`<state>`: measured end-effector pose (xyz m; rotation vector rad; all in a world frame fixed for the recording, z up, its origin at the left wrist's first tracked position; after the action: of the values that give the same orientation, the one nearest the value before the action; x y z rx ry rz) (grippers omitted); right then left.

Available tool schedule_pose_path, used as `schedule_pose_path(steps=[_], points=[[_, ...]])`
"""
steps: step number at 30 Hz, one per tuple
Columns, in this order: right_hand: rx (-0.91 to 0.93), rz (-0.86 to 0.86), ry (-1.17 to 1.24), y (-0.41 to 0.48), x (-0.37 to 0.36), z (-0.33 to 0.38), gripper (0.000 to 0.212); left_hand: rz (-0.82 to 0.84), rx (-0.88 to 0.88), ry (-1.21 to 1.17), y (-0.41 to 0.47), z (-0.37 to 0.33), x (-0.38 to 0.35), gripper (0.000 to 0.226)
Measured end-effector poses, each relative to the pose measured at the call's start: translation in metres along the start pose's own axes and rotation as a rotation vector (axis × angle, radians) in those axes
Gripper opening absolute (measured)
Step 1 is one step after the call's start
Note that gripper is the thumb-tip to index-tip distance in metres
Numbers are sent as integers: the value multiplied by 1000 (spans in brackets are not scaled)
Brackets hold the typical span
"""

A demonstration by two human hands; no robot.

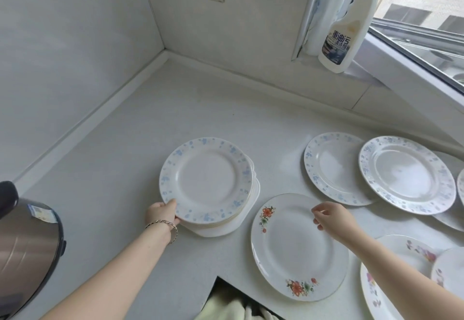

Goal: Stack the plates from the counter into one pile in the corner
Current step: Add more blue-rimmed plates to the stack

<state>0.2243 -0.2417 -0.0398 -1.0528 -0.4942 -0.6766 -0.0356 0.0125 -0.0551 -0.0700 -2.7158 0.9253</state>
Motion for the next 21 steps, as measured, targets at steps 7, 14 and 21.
schedule_pose_path(steps=[7,14,21], points=[[4,18,-21,4,-2,-6,14,148,-135,609,5,-4,11,35],[0,49,-21,2,-9,-10,16,167,-259,939,6,-11,5,40],[-43,-50,-126,4,-12,-21,34,110,-305,1199,8,0,7,58]])
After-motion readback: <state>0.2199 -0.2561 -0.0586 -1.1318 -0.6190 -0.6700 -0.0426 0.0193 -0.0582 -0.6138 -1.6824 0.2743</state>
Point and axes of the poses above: each hand's wrist, its own y-axis towards the middle knuckle, its own x-axis out of the back of the hand, z = x × y, the point moved 3 cm from there along y, towards the middle knuckle, and after that the axes turned 5 degrees about -x, right-handed, at the moved point
